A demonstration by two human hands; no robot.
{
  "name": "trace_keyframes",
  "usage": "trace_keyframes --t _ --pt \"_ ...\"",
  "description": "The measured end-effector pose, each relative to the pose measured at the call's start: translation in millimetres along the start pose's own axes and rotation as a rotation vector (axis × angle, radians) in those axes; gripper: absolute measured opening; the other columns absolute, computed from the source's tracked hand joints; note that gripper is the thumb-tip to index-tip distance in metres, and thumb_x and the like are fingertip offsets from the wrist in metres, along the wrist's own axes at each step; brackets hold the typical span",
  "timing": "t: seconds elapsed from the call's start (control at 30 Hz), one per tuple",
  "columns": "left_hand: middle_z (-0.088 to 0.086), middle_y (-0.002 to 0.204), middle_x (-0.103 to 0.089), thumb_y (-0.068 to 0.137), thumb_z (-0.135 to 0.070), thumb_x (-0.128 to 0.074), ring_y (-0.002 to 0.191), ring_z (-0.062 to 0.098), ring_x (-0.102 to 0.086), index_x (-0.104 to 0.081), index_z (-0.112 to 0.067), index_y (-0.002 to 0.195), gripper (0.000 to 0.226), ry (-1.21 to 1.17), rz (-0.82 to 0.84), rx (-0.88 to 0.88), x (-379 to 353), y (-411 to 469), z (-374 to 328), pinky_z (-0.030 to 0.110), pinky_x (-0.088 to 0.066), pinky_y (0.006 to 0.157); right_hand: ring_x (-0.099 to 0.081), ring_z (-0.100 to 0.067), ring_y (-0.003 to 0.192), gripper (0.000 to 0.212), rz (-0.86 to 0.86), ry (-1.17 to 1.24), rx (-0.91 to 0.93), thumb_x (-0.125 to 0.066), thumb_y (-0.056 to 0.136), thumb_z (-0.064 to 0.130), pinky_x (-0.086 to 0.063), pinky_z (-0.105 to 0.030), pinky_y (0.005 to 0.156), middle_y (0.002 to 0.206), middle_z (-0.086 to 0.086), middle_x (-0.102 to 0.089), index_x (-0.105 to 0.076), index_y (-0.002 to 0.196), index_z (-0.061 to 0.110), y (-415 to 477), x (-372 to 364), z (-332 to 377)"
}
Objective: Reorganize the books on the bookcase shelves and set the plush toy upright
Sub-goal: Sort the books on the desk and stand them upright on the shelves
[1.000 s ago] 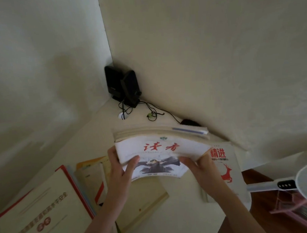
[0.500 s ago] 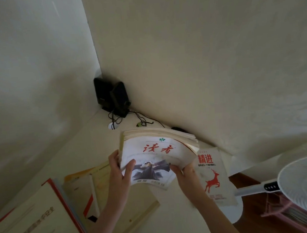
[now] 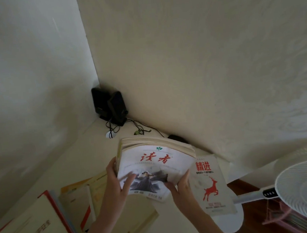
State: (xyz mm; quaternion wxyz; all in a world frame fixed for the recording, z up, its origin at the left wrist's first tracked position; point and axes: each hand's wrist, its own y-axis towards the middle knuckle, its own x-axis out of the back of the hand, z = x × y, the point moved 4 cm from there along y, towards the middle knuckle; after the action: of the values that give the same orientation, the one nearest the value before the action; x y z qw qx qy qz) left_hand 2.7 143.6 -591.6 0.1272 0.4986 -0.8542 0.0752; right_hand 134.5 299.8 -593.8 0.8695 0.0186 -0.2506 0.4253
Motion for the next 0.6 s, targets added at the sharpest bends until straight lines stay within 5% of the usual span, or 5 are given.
trace_keyframes --t 0.1,0.2,0.37,0.47,0.6 --pt "0.004 0.13 -0.048 0.08 -0.044 -0.055 0.094 0.016 -0.065 0.009 -0.066 0.133 0.086 0.121 0.018 -0.057 8 4 5 0.023 -0.059 0.067 -0.031 -0.006 0.133 0.079 0.041 0.143 -0.048 -0.051 0.096 0.007 -0.029 0.004 0.09 0.125 0.019 -0.028 0.011 0.145 0.016 6 -4 -2" --pt "0.013 0.132 -0.05 0.078 -0.052 -0.049 0.075 0.027 -0.068 0.019 -0.061 0.136 0.089 0.249 0.014 -0.112 14 14 0 0.036 -0.058 0.054 -0.044 -0.001 0.126 0.088 -0.005 0.208 0.039 -0.058 0.09 0.002 -0.041 -0.007 0.092 0.141 0.003 -0.032 0.002 0.136 0.047 14 0 4" --pt "-0.007 0.108 -0.052 0.093 -0.052 -0.042 0.067 0.008 -0.061 -0.024 -0.053 0.141 0.051 0.385 0.048 -0.302 23 28 -29 0.02 -0.052 0.047 -0.046 -0.004 0.127 0.085 0.062 0.165 0.128 -0.059 0.091 0.006 -0.048 -0.024 0.098 0.142 0.008 -0.041 -0.016 0.137 0.064 23 16 19" --pt "-0.013 0.113 -0.05 0.089 -0.045 -0.048 0.086 0.002 -0.063 -0.056 -0.048 0.115 0.028 0.291 0.033 -0.244 35 24 -50 0.011 -0.051 0.057 -0.043 -0.008 0.128 0.054 0.161 0.057 0.159 -0.055 0.094 0.01 -0.049 -0.018 0.095 0.139 0.012 -0.04 -0.05 0.123 0.055 23 22 34" --pt "-0.01 0.108 -0.055 0.089 -0.024 -0.06 0.083 0.002 -0.06 -0.063 -0.039 0.107 0.024 0.256 -0.029 -0.105 60 9 -64 0.01 -0.047 0.056 -0.049 -0.001 0.119 0.044 0.257 0.046 0.172 -0.058 0.093 0.015 -0.052 -0.017 0.087 0.133 0.014 -0.044 -0.052 0.125 0.045 18 21 69"
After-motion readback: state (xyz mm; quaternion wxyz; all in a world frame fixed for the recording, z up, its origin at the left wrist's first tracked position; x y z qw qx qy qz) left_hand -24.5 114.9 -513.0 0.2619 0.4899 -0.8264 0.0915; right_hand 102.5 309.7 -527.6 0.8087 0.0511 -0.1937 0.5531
